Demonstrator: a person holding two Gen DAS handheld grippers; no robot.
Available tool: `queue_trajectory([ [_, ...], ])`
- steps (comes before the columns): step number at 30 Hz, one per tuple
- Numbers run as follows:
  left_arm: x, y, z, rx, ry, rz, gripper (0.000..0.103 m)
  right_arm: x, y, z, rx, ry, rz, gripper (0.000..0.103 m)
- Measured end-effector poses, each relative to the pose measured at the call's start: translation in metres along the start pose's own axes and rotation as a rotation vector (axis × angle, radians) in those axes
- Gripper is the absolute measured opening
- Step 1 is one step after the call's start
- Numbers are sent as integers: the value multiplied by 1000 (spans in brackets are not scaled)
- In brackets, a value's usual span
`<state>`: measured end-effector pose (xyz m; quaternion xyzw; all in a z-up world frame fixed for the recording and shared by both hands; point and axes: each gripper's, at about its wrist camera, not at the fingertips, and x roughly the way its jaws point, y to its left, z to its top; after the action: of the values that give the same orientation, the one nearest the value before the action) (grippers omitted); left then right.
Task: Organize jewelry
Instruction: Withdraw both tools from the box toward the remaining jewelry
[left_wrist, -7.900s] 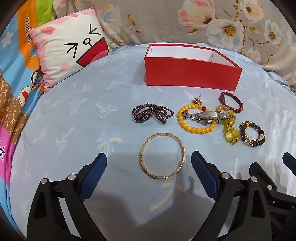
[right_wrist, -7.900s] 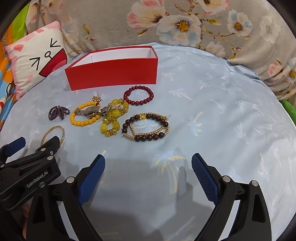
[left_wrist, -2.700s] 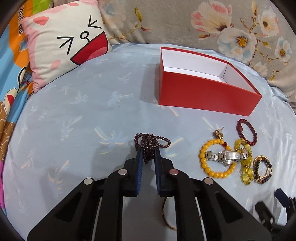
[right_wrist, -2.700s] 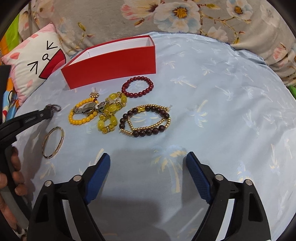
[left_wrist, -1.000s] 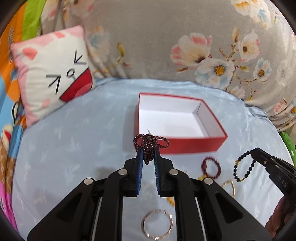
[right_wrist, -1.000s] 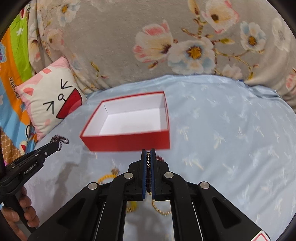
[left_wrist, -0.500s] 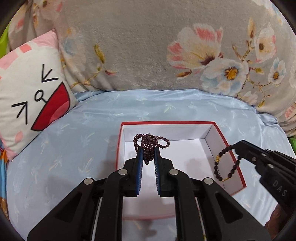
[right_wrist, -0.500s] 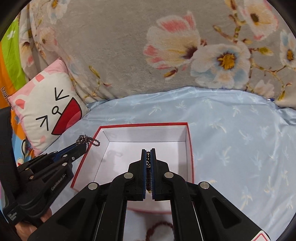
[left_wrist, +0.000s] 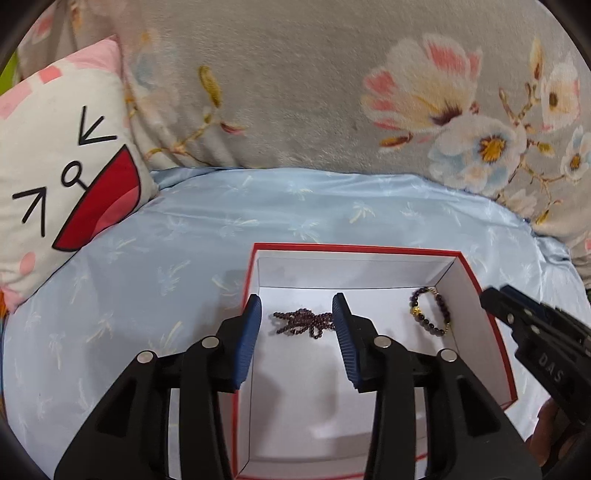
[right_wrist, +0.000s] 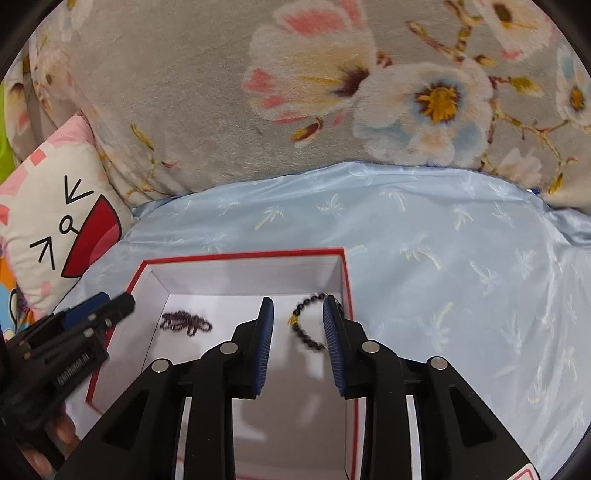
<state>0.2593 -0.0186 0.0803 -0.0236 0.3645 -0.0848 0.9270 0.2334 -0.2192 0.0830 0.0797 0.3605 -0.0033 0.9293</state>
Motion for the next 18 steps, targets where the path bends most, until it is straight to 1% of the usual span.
queue_trajectory([
  [3, -20, 5, -10, -9, -13, 4, 38, -23, -2, -18, 2, -12, -7, 34],
  [6, -38, 7, -25, 13, -22, 30, 38, -44, -2, -38, -5, -14, -13, 35],
  [8, -49, 9, -39, 16, -11, 34, 38, -58, -2, -51, -7, -12, -18, 35],
  [9, -53, 11, -45, 16, -8, 39, 38, -64, -3, -58, 1, -8, -9, 36],
  [10, -59, 13, -53, 11, -4, 39, 38, -69, -5, -65, 9, 3, 1, 40],
  [12, -66, 17, -65, 0, 16, 31, 38, -77, -7, -80, 19, 17, 5, 42],
  [18, -84, 30, -108, -24, 53, 25, 38, -96, -11, -125, 36, 54, -12, 42],
])
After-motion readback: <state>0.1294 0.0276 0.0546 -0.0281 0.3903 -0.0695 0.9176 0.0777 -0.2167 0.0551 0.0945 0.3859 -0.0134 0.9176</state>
